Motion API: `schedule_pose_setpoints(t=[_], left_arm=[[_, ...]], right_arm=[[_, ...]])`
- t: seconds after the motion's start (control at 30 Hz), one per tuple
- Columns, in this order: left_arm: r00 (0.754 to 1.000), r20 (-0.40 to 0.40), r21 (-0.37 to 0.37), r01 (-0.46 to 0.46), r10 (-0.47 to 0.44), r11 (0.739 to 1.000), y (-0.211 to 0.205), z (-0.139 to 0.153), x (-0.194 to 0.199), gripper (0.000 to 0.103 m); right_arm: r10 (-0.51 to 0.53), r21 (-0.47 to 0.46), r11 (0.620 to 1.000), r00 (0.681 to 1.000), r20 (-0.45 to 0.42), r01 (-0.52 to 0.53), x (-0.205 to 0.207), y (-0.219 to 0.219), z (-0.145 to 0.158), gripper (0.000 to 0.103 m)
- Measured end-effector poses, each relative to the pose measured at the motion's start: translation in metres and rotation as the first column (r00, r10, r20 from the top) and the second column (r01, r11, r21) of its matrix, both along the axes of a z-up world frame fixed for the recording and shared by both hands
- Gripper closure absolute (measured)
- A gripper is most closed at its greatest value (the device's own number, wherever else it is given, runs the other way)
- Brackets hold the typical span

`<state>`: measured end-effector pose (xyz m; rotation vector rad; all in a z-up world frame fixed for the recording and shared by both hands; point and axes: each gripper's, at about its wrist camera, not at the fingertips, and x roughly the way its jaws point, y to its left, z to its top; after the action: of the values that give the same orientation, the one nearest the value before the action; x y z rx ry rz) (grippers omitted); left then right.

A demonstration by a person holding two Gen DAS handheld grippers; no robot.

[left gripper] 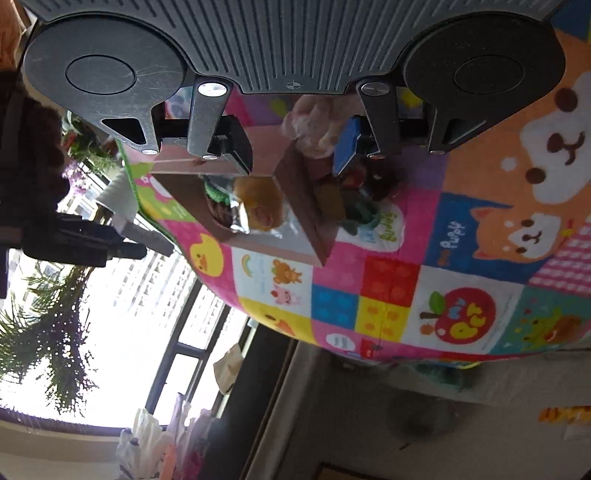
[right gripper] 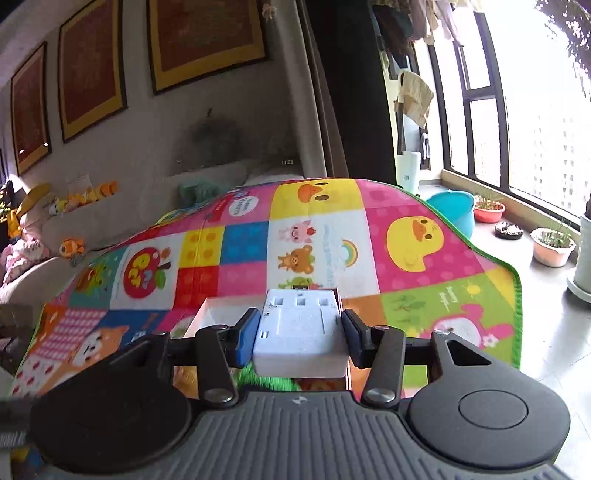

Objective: Organize objects
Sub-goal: 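Carry the power strip into the pink box while the left gripper carries the bread bun there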

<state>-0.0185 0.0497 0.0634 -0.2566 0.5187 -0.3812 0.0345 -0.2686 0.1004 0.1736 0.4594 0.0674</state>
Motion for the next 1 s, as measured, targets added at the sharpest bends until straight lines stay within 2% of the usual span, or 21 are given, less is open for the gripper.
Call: schedule_pose_setpoints(t=[0.03,0.1,0.17,0.2,0.37,0.5,0.6,0.77,0.87,1.0], left_arm=[[1.0,-0.016,0.013,-0.007,0.007,1.0,0.007,-0.006,-0.004,0.049],[0.999,-0.047,0.05,-0.014,0.017,0.999,0.02,-0.016,-0.011,0.049],[0.997,-0.069,0.064,-0.014,0.018,0.998,0.031,-0.027,-0.018,0.049],[0.997,-0.08,0.057,-0.011,0.016,0.998,0.035,-0.031,-0.02,0.049],[0.997,-0.08,0.027,-0.007,0.009,1.0,0.035,-0.038,-0.021,0.049],[0.998,-0.067,0.055,0.007,-0.003,0.998,0.018,-0.034,-0.014,0.049],[0.998,-0.054,0.068,-0.008,0.012,0.998,0.01,-0.029,-0.008,0.049],[0.998,-0.042,0.015,-0.036,0.036,0.999,0.008,-0.014,0.019,0.049],[0.999,-0.044,-0.003,-0.003,0.003,1.0,-0.001,-0.008,0.049,0.049],[0.995,-0.095,-0.018,0.008,-0.01,1.0,-0.013,-0.01,0.101,0.049]], right_arm=[[-0.022,0.018,1.0,0.999,-0.025,0.022,0.009,-0.003,-0.005,0.033],[-0.03,0.07,0.997,0.998,-0.062,0.034,0.012,-0.011,-0.014,0.032],[-0.025,0.105,0.994,0.997,-0.076,0.033,0.001,-0.014,-0.024,0.024],[-0.027,0.106,0.994,0.996,-0.081,0.035,-0.006,-0.013,-0.03,0.014],[0.027,0.035,0.999,0.99,-0.14,-0.022,-0.046,0.008,-0.064,0.012],[0.081,-0.027,0.996,0.983,-0.168,-0.087,-0.075,0.044,-0.095,0.0],[0.127,-0.072,0.987,0.977,-0.17,-0.141,-0.086,0.073,-0.11,0.0],[0.184,-0.221,0.953,0.975,-0.122,-0.207,-0.094,0.109,-0.112,0.0],[0.203,-0.243,0.943,0.972,-0.121,-0.227,-0.095,0.113,-0.111,0.0],[0.161,-0.187,0.965,0.978,-0.134,-0.184,-0.09,0.101,-0.111,0.0]])
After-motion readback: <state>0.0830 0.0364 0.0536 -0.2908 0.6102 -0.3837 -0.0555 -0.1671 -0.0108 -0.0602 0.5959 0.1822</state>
